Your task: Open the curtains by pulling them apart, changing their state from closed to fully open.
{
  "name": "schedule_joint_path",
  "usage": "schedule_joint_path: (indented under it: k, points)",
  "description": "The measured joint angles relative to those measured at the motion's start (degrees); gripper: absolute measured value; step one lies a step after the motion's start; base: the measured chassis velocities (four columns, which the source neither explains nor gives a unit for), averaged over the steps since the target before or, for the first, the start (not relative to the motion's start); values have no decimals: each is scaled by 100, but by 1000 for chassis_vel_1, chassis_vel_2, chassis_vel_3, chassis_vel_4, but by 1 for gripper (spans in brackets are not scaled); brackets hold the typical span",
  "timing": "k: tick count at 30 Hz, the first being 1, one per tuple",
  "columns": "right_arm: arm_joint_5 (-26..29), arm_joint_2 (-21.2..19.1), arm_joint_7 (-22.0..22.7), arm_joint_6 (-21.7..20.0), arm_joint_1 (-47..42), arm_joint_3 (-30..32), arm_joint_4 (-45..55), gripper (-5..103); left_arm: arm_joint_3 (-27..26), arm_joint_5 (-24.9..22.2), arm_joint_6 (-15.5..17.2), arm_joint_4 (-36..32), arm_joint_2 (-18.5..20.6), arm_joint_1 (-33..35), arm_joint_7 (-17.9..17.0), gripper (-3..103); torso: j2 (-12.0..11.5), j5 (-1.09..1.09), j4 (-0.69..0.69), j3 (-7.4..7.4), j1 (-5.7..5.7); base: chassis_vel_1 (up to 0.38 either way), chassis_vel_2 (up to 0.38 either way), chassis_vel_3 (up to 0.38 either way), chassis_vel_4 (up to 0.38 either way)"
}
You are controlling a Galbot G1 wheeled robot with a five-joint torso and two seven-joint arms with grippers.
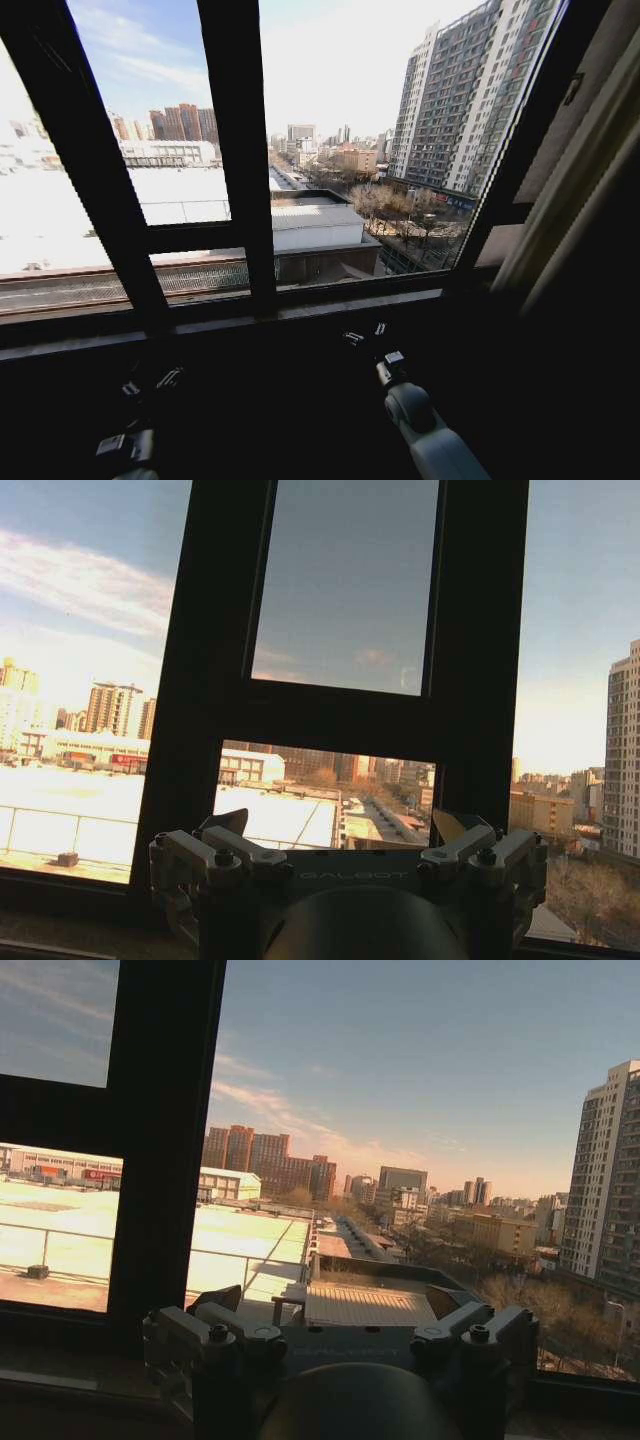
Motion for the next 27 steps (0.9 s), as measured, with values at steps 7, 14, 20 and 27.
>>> schedule_joint_path:
  k: [7, 14, 20, 27]
  points:
    - [0, 0, 0, 0, 0, 1, 0, 100, 1, 0, 0, 0, 0, 1, 0, 100, 0, -4, 0, 0, 0, 117, -397, -109, 399]
    - [0, 0, 0, 0, -1, 0, 0, 100, -1, 0, 0, 0, -1, 3, 1, 100, 6, -1, 0, -3, -8, 108, -195, -97, 180]
    - [0, 1, 0, 0, 0, 0, 0, 100, -1, 0, 0, 0, 0, 0, 0, 100, -2, -2, 2, 2, 4, 47, 39, -53, -23]
    - [0, 1, 0, 0, 0, 1, 0, 100, -1, 0, 0, 0, 0, -1, 1, 100, -2, 0, 0, 0, 2, 103, 70, -94, -58]
